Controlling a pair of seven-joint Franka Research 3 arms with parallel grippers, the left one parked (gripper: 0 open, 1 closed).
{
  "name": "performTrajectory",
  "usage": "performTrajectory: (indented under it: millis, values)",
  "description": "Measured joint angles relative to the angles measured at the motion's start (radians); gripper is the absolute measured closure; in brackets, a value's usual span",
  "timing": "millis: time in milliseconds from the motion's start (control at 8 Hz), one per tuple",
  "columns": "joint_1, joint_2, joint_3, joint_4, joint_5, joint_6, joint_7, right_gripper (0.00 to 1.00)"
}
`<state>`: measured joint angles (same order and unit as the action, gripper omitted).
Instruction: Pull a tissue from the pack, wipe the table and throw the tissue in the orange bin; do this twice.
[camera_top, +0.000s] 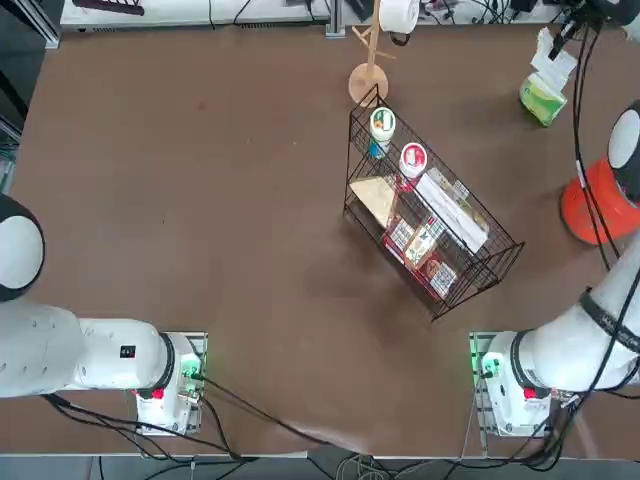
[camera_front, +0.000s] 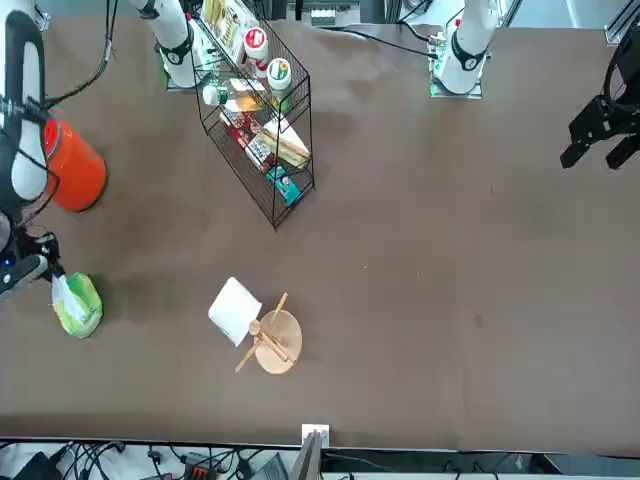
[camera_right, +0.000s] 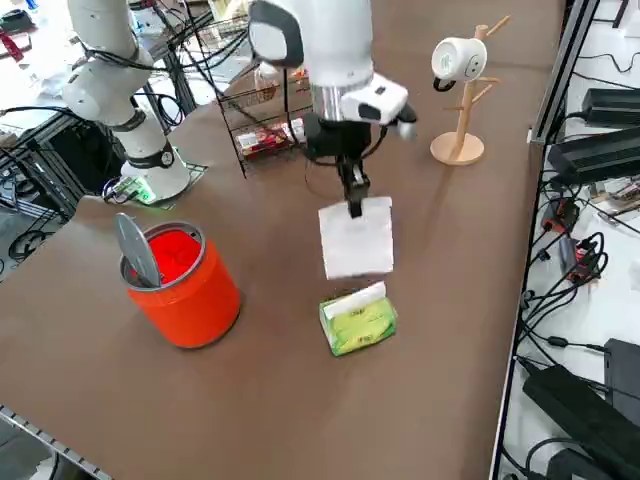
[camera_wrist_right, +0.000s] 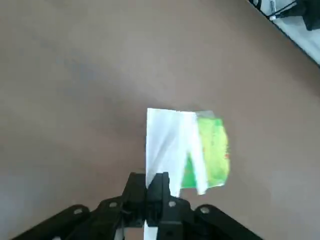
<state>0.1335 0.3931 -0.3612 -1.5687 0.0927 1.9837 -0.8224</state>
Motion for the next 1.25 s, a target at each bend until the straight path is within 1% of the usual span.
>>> performTrajectory:
  millis: [250, 375, 625, 750, 1000, 1250]
  values:
    - [0.069, -0.055, 0.004, -0.020, 0.001, -0.104, 0.188, 0.99]
    - [0.109, -0.082, 0.004, -0.051, 0.002, -0.139, 0.282, 0.99]
    - [0.194, -0.158, 0.006, -0.181, 0.002, -0.153, 0.431, 0.99]
    - [0.223, -0.194, 0.006, -0.261, 0.002, -0.141, 0.474, 0.99]
    - [0.282, -0.238, 0.007, -0.401, 0.002, -0.059, 0.580, 0.99]
    - [0.347, -0.244, 0.008, -0.476, 0.002, 0.024, 0.674, 0.99]
